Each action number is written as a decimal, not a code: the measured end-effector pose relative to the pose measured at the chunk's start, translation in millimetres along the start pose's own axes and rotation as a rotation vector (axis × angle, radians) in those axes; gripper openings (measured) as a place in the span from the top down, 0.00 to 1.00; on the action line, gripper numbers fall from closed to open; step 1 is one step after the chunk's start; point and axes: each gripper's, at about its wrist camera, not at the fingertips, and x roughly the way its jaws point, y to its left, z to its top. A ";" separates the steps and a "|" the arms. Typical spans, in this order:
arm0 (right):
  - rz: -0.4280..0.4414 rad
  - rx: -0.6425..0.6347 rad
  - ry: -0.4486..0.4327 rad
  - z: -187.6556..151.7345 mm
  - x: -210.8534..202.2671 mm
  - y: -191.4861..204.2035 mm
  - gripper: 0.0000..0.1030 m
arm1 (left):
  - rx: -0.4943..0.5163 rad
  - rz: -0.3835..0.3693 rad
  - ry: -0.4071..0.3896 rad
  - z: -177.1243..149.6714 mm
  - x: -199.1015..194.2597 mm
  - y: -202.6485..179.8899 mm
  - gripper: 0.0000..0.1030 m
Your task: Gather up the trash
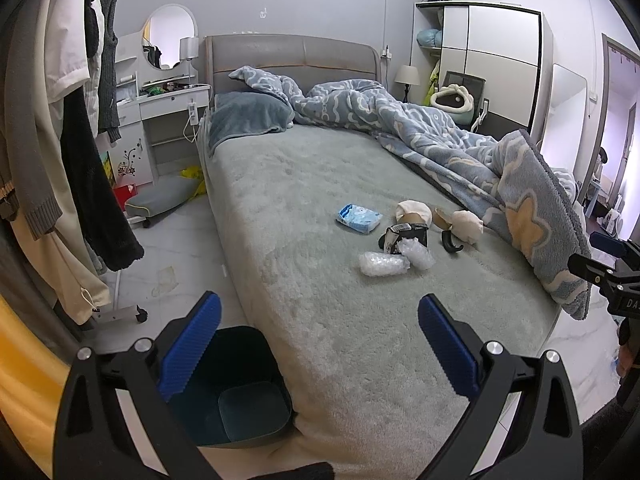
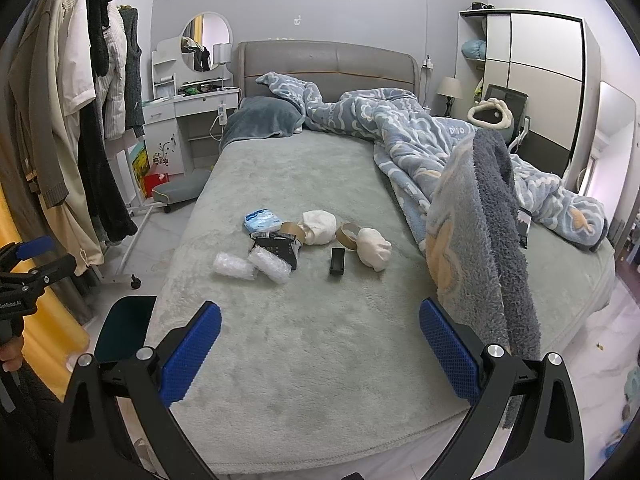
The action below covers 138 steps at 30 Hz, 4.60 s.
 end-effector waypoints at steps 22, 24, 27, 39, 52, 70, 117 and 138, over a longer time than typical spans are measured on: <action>-0.002 -0.003 0.000 -0.4 0.2 -2.1 0.03 | -0.001 -0.001 -0.002 1.1 -1.1 0.7 0.03; -0.003 -0.004 0.001 -0.6 0.2 -2.7 0.03 | -0.002 -0.002 -0.002 1.1 -1.3 0.8 0.03; -0.003 -0.004 0.001 -0.5 0.2 -2.0 0.03 | -0.001 -0.002 -0.003 1.5 -1.6 0.6 0.03; -0.005 -0.006 0.002 -0.7 0.0 -2.9 0.03 | -0.002 -0.003 -0.003 1.5 -2.2 0.8 0.03; -0.008 -0.010 0.002 -0.6 0.0 -2.0 0.03 | -0.002 -0.003 -0.003 0.8 -1.6 0.6 0.03; -0.012 -0.015 0.004 -0.6 -0.4 -0.1 0.03 | 0.002 -0.003 -0.004 -0.6 0.3 -2.5 0.03; 0.319 0.288 0.221 23.3 191.1 -16.8 0.04 | 0.071 -0.206 0.185 -3.4 154.4 -15.6 0.17; 0.455 0.442 0.304 18.7 253.6 -11.1 0.24 | 0.105 -0.215 0.219 0.5 188.0 -32.3 0.21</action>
